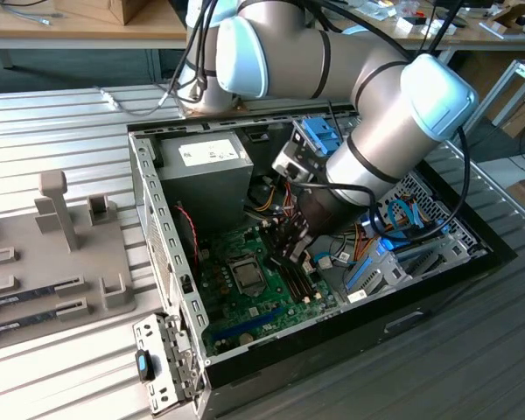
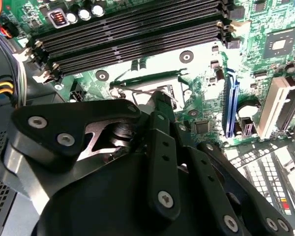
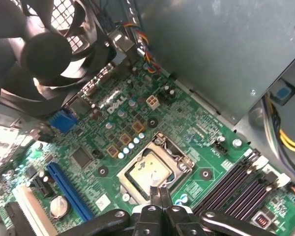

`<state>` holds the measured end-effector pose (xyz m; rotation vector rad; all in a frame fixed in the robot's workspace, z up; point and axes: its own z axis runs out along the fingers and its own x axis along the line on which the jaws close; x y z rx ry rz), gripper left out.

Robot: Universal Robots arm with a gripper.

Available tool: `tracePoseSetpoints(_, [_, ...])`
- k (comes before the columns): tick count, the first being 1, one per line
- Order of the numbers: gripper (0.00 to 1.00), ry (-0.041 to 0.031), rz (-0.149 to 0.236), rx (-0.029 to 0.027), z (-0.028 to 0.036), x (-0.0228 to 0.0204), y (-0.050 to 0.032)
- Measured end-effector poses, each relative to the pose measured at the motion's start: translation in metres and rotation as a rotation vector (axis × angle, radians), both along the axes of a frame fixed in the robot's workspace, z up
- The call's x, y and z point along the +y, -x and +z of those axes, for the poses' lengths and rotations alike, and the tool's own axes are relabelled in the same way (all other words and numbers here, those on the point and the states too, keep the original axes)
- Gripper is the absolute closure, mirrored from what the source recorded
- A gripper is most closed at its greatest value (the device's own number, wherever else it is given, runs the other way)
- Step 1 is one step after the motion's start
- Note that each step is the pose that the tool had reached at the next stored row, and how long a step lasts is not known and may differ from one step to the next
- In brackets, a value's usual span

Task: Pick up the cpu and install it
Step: 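Install the second cpu locking lever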

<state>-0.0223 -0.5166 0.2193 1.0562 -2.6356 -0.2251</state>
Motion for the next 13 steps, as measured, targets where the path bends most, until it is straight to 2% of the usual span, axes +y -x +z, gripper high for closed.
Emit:
tracePoseSetpoints(2, [0.89, 0.0121, 0.000, 0.0000, -0.0008, 0.0000, -0.0001])
tracePoseSetpoints(4, [0.89, 0.0159, 0.000, 0.0001, -0.0018, -0.0001, -0.0003])
tracePoseSetpoints(8, [0.89, 0.0170, 0.000, 0.0000, -0.0043, -0.0001, -0.0009])
tracePoseSetpoints(13, [0.89, 0.0159, 0.000, -0.0004, -0.0029, 0.0000, -0.0011])
